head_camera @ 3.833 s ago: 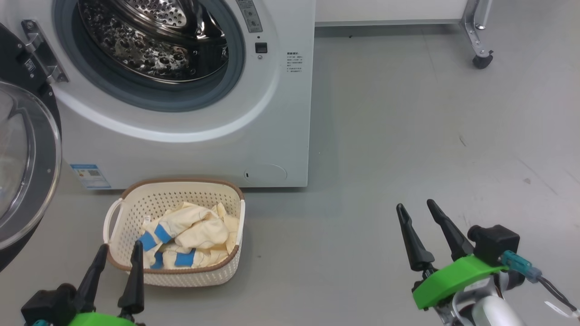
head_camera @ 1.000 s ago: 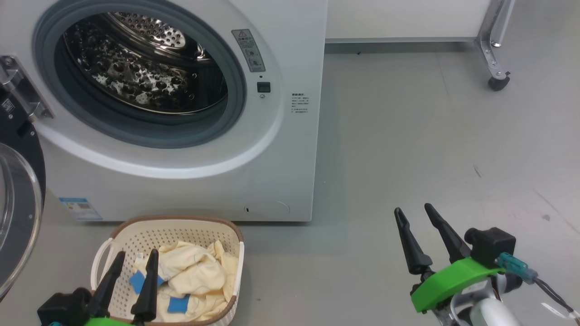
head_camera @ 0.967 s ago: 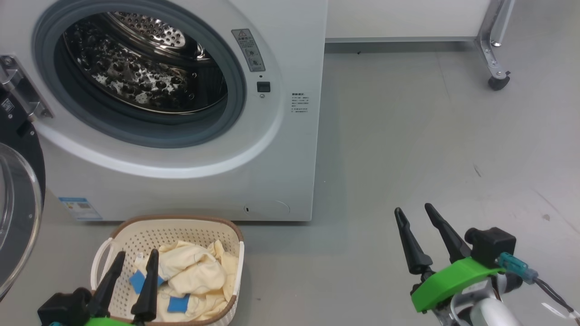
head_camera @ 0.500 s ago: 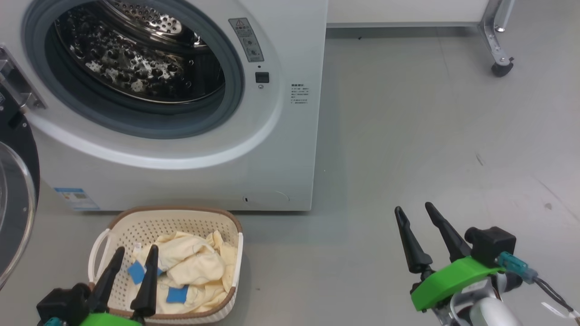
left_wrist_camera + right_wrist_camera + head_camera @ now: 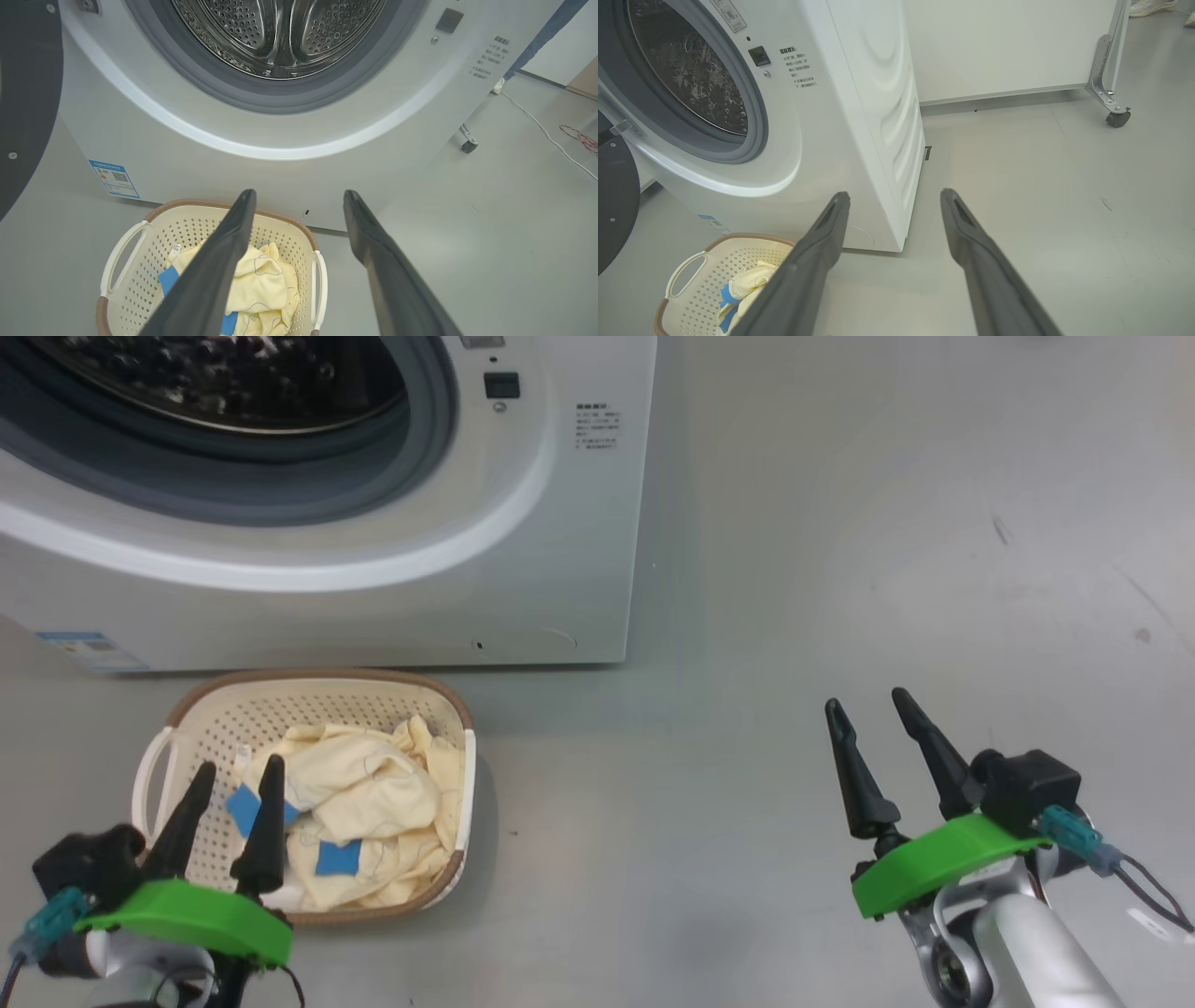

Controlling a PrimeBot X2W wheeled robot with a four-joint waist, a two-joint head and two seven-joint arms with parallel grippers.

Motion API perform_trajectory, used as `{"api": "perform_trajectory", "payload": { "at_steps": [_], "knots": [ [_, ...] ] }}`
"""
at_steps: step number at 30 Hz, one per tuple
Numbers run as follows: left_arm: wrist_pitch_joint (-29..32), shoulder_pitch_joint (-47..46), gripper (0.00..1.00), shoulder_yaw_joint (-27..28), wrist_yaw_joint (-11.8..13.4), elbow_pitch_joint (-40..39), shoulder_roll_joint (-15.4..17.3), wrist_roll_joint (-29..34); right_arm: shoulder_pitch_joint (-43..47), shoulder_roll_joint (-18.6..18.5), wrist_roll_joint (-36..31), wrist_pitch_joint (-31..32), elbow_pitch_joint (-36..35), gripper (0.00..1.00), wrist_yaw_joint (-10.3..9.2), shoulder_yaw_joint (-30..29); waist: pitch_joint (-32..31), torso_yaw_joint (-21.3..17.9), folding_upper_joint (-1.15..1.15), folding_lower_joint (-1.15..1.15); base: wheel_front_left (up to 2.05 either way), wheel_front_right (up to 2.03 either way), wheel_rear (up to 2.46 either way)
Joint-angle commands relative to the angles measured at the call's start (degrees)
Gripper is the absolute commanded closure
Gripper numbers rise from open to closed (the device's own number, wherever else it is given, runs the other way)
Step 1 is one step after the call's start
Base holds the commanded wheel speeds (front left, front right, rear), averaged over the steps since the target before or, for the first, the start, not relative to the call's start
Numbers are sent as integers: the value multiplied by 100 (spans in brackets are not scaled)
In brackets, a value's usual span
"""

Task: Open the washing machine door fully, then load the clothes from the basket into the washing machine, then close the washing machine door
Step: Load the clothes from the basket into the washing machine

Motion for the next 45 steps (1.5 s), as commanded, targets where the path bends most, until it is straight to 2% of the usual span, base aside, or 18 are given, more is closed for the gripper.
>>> {"api": "perform_trajectory", "payload": {
  "at_steps": [1, 9, 19, 23, 26, 30, 37, 45],
  "knots": [
    [21, -378, 0, 211, -49, 4, 216, -46, -236, 32, -63, -101, -196, 0, 1, 86, 398, -147, 0, -1, 0, 0, 0],
    [115, -1429, 0, -56, -327, 1060, 299, -151, -557, 38, -110, -172, -221, 0, 1, 186, 1177, -383, 0, -1, 0, 0, 0],
    [251, -2563, 0, -646, -394, 2406, 404, -304, -830, 39, -236, -222, -313, 0, 1, 258, 1934, -673, 0, -1, 0, 0, 0],
    [590, -2925, 0, -1004, -396, 2877, 469, -655, -895, 40, -276, -236, -401, 0, 1, 219, 2236, -780, 0, -1, 0, 0, 0],
    [1193, -3190, 0, -1153, -396, 3258, 472, -1331, -920, 40, -274, -245, -453, 0, 1, 252, 2502, -864, 0, -1, 0, 0, 0],
    [1539, -3435, 0, -1214, -397, 3481, 529, -1890, -968, 40, -261, -255, -512, 0, 1, 296, 2753, -948, 0, -1, 0, 0, 0],
    [1905, -3877, 0, -1382, -397, 3862, 634, -2418, -1027, 40, -242, -268, -601, 0, 1, 303, 3158, -1066, 0, -1, 0, 0, 0],
    [1984, -4324, 0, -1774, -397, 4212, 658, -2480, -1095, 40, -178, -273, -720, 0, 1, 370, 3514, -1157, 0, -1, 0, 0, 0]
  ]
}}
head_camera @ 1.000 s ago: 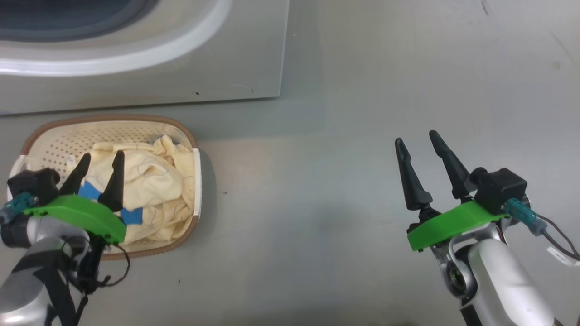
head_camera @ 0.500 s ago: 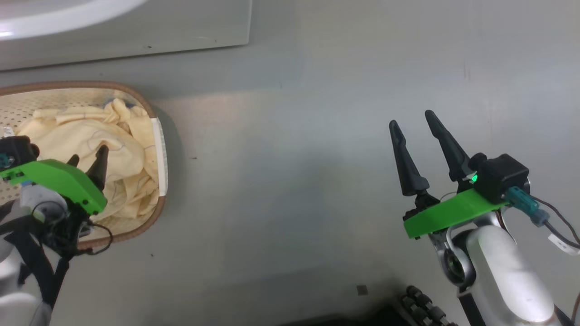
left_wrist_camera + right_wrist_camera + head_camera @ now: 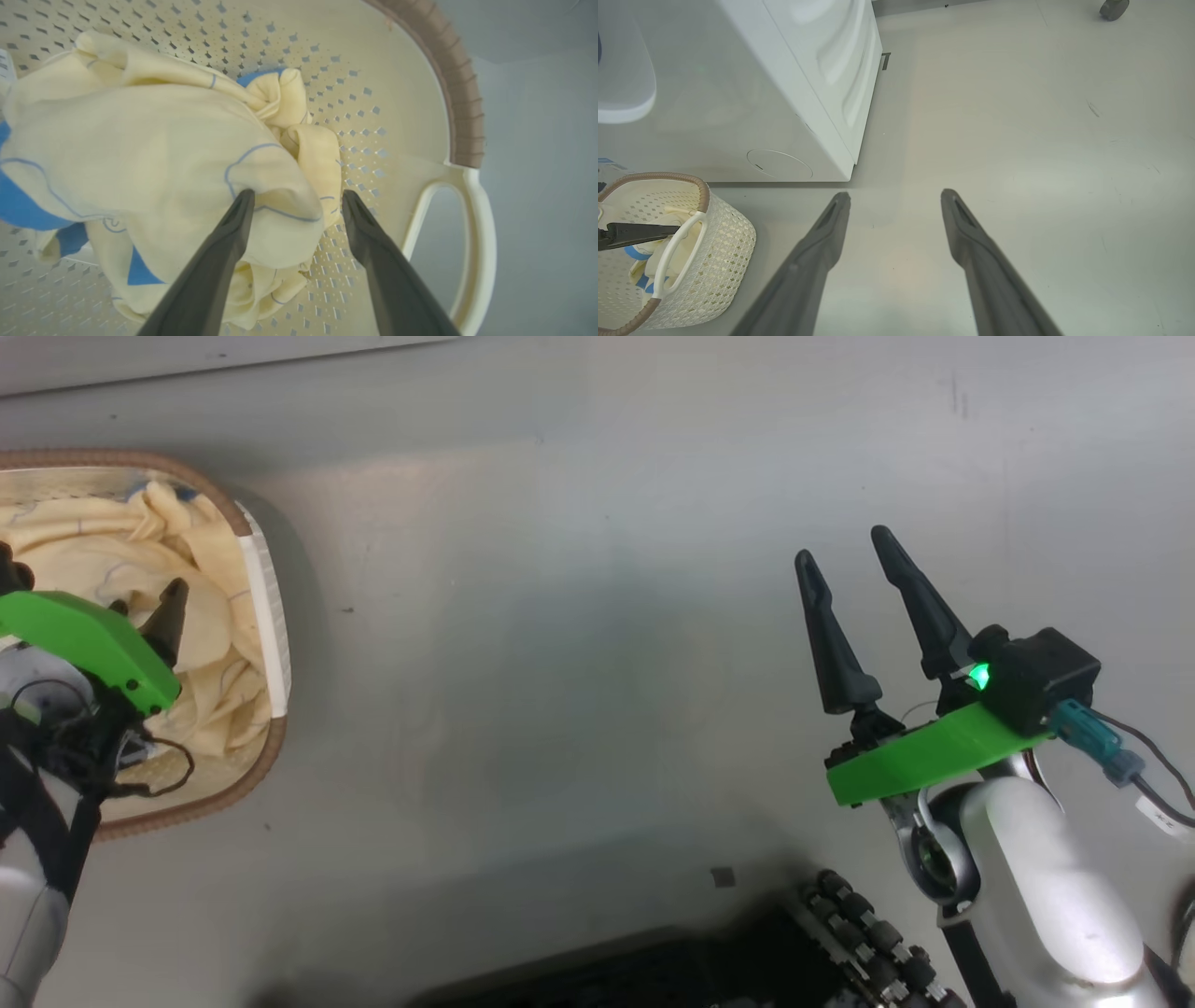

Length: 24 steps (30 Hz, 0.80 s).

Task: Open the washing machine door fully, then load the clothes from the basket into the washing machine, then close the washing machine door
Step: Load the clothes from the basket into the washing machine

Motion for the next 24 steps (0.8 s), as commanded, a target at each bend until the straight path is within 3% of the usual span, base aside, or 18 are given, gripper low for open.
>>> {"api": "perform_trajectory", "payload": {
  "at_steps": [1, 9, 23, 24],
  "knots": [
    [28, -71, 0, 65, 4, 87, 298, -59, 46, 23, 59, -53, -185, 0, 1, 159, 110, -58, 0, -1, 0, 0, 0],
    [-60, -486, 0, -264, 4, 667, 380, 85, 85, 24, 117, -54, -322, 0, 1, 282, 356, -230, 0, -1, 0, 0, 0],
    [70, -859, 0, -593, 4, 1327, 245, 160, 356, 24, 107, -54, -522, 0, 1, 284, 544, -275, 0, -1, 0, 0, 0],
    [85, -872, 52, -605, 3, 1346, 229, 152, 360, 24, 104, -54, -526, 0, 1, 284, 549, -273, 0, -1, 0, 0, 0]
  ]
}}
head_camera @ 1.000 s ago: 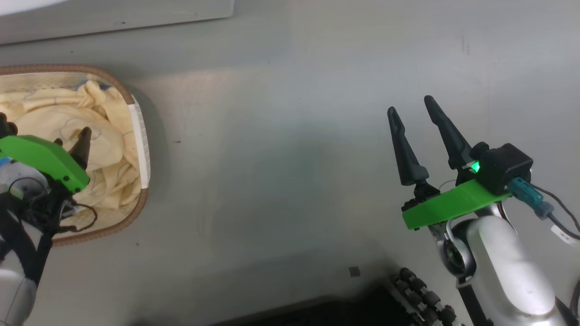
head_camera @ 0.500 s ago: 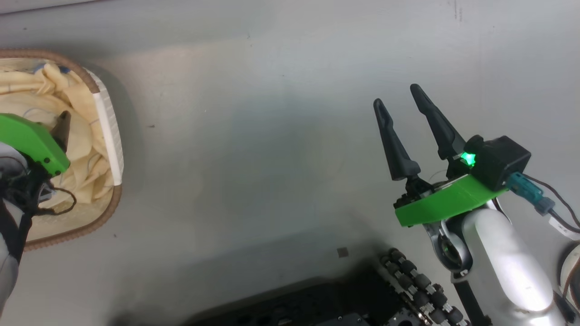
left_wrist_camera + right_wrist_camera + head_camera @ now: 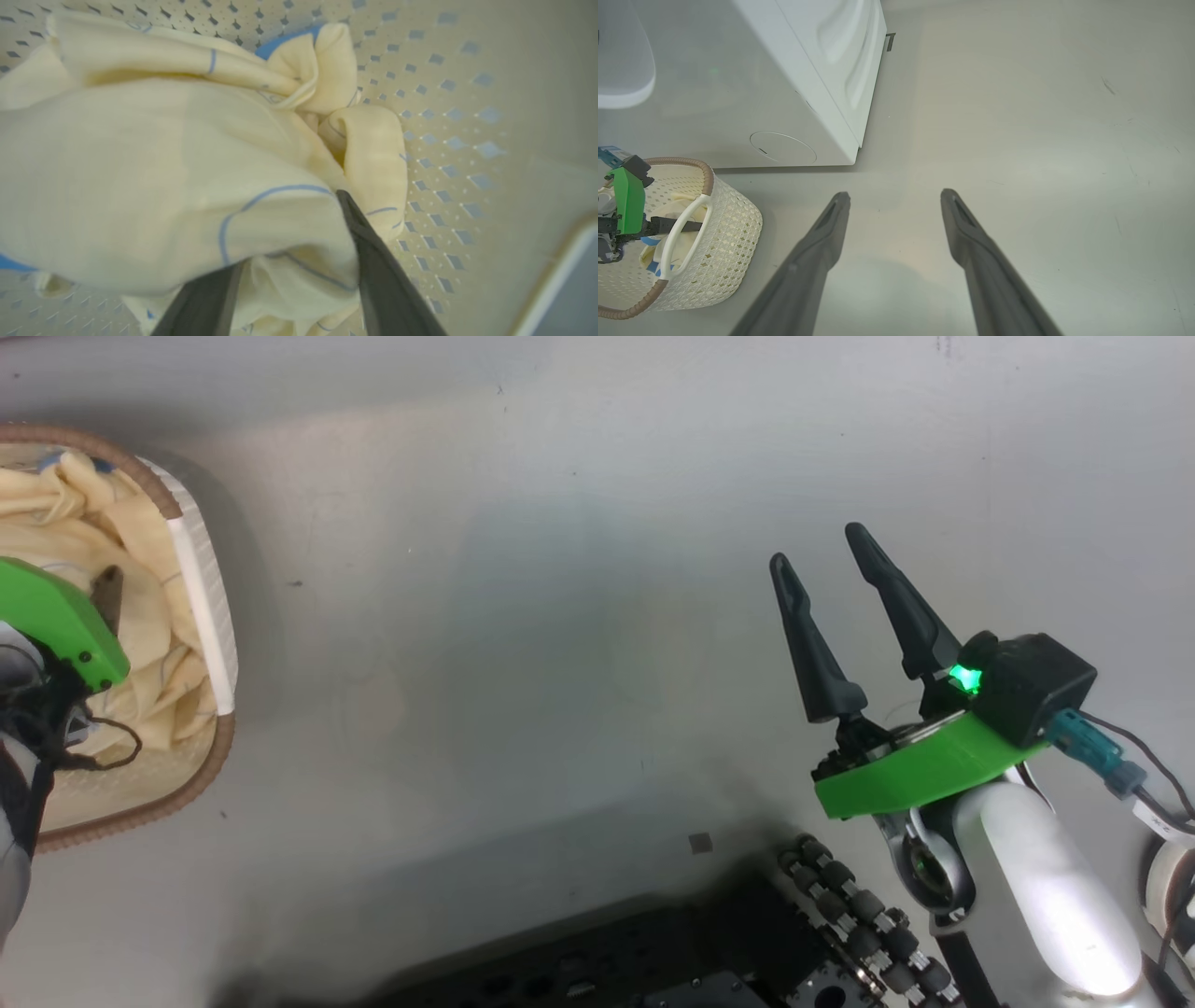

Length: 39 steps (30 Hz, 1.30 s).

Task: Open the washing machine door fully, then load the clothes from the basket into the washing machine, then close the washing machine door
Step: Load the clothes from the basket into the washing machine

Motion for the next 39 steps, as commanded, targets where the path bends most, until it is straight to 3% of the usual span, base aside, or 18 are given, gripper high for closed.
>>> {"api": "perform_trajectory", "payload": {
  "at_steps": [1, 15, 25, 32, 39],
  "knots": [
    [-5, 16, 100, 68, 3, 17, 219, -4, 289, 20, 8, -54, -159, 0, 1, 110, 0, 5, 0, 0, 0, 0, 0],
    [-193, 278, 100, -214, 3, -337, 255, -208, 83, 20, -88, -54, -87, 0, 1, 127, -331, 33, 0, 0, 0, 0, 0],
    [-551, 802, 100, -469, 3, -581, 167, -462, -93, 20, -198, -54, 187, 0, 1, 66, -1239, 234, 0, 0, 0, 0, 0],
    [-1407, 1167, 100, -929, 3, -780, 250, -197, -60, 20, -237, -54, 418, 0, 1, 98, -1968, 446, 0, 0, 0, 0, 0],
    [-2047, 1454, 100, -1004, 3, -785, 219, -227, -10, 20, -188, -54, 608, 0, 1, 151, -2573, 592, 0, 0, 0, 0, 0]
  ]
}}
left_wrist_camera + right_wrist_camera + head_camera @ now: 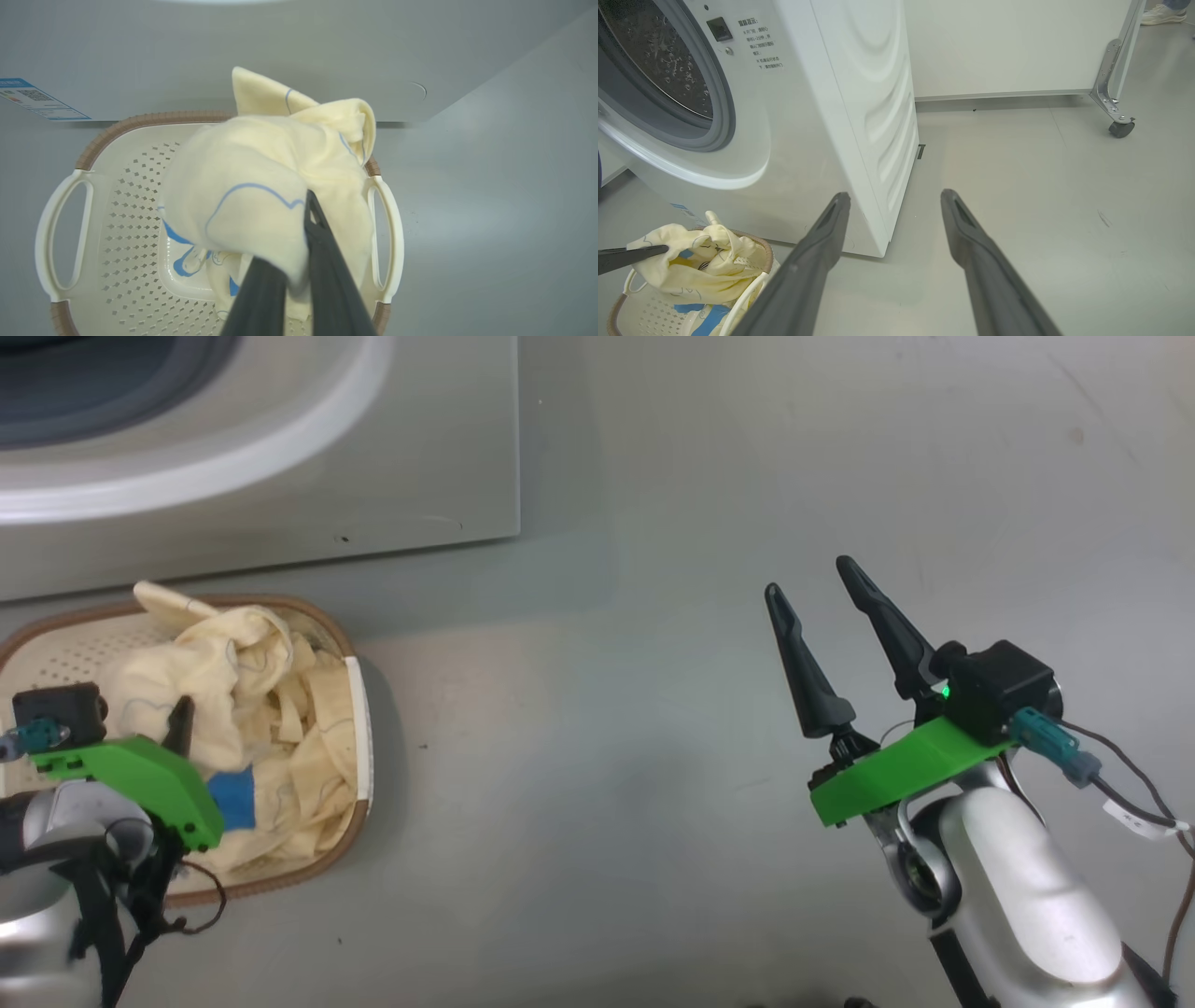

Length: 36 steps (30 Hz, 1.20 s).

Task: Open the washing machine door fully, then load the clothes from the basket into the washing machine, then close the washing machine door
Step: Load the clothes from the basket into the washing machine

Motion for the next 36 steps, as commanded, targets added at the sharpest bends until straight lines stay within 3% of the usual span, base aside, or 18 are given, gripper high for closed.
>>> {"api": "perform_trajectory", "payload": {
  "at_steps": [1, 7, 12, 18, 26, 36],
  "knots": [
    [-87, 22, 100, 121, 3, -16, 264, 32, 140, 20, 28, -54, -137, 0, 1, 120, -303, 129, 0, 1, 0, 0, 0],
    [-226, 141, 100, 523, 49, -197, 388, 182, 217, 20, 87, -55, 10, 0, 1, 133, -765, 245, 0, 1, 0, 0, 0],
    [-230, 659, 100, 1454, 395, -1140, 640, 1007, 327, 20, 140, -55, 104, 0, 1, 135, -1156, 302, 0, 1, 0, 0, 0],
    [-230, 1546, 100, 2485, 715, -2327, 686, 1887, 470, 20, 198, -55, 150, 0, 1, 116, -1547, 337, 0, 1, 0, 0, 0],
    [-231, 2707, 100, 3552, 795, -3486, 447, 2712, 648, 20, 291, -55, 210, 0, 1, 156, -1997, 362, 0, 1, 0, 0, 0],
    [-231, 3713, 100, 4307, 757, -4358, 12, 3191, 893, 20, 359, -55, 290, 0, 1, 173, -2523, 363, 0, 1, 0, 0, 0]
  ]
}}
